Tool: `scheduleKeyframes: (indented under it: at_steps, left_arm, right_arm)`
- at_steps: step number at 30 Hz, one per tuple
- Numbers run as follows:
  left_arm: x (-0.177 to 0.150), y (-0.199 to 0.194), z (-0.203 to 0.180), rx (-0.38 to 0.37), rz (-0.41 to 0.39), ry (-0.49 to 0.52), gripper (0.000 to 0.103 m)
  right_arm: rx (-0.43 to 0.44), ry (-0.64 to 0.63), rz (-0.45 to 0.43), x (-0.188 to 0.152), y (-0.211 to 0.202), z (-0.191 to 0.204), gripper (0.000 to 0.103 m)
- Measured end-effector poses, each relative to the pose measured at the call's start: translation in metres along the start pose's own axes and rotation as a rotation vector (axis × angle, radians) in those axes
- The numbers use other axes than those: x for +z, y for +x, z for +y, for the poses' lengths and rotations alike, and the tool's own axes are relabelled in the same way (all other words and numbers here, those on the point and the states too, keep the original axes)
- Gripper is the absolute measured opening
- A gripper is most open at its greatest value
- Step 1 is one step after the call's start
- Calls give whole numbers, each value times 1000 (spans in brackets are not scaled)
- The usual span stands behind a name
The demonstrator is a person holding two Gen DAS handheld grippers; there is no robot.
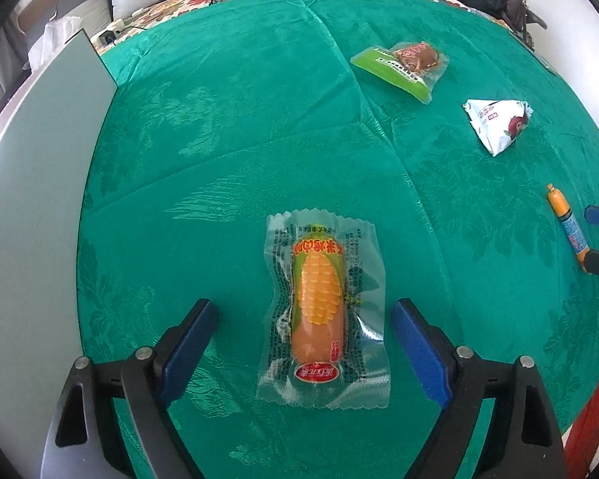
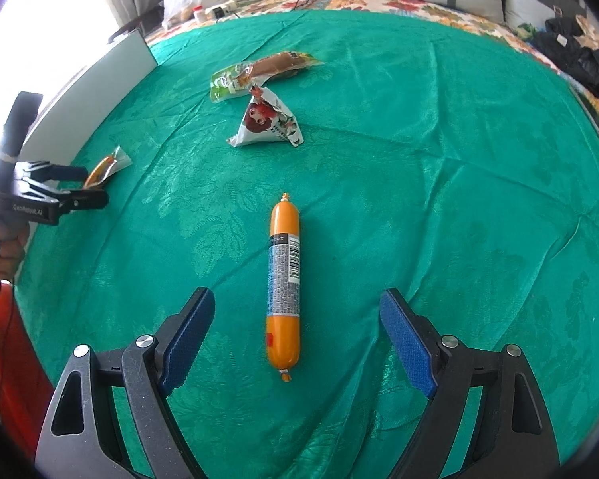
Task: Organize snacks
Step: 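Close the left gripper on the corn sausage pack while the right gripper closes on the orange sausage stick, then carry both snacks into the white box and open both grippers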
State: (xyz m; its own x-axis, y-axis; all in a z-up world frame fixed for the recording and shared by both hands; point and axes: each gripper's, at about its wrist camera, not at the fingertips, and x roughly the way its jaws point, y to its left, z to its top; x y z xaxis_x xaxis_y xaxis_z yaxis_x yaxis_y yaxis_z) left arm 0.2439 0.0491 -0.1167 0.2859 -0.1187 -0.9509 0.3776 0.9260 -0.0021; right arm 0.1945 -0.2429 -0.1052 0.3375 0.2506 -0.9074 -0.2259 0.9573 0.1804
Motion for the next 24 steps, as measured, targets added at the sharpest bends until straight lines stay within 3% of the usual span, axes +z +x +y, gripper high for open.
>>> scheduleKeyframes:
  at_steps: [1, 2, 3, 4, 5, 7, 10, 15, 21, 24]
  left_arm:
    - [0, -4, -2, 5, -14, 5, 57]
    - [0, -7, -3, -3, -17, 2, 44]
    - [0, -7, -3, 1, -7, -6, 43]
    - [-2, -10, -3, -10, -12, -13, 39]
    - [-6, -15, -2, -23, -30, -16, 35]
    - [-16, -29, 3, -69, -66, -43, 23]
    - [-33, -55, 21, -188, -109, -153, 21]
    - [-63, -96, 36, -317, -201, -257, 21]
    - [-106, -169, 86, -490, -391, -463, 21]
    - [-124, -218, 126, -487, -506, -528, 21]
  right_arm:
    - [-7, -15, 24, 7, 0, 7, 78]
    - [-19, -28, 60, 14, 3, 13, 71]
    - [-30, -31, 107, 18, 10, 19, 54]
    - [-44, -25, 164, 21, 20, 21, 45]
    - [-66, -22, 180, 23, 24, 24, 45]
    - [-102, -21, 192, 25, 25, 26, 16]
    - [-45, 75, 164, 19, 12, 19, 16]
    - [55, 151, 113, 10, -15, 32, 16]
    - [210, 20, -5, 55, -56, 130, 16]
    - [315, -66, -55, 88, -74, 201, 16]
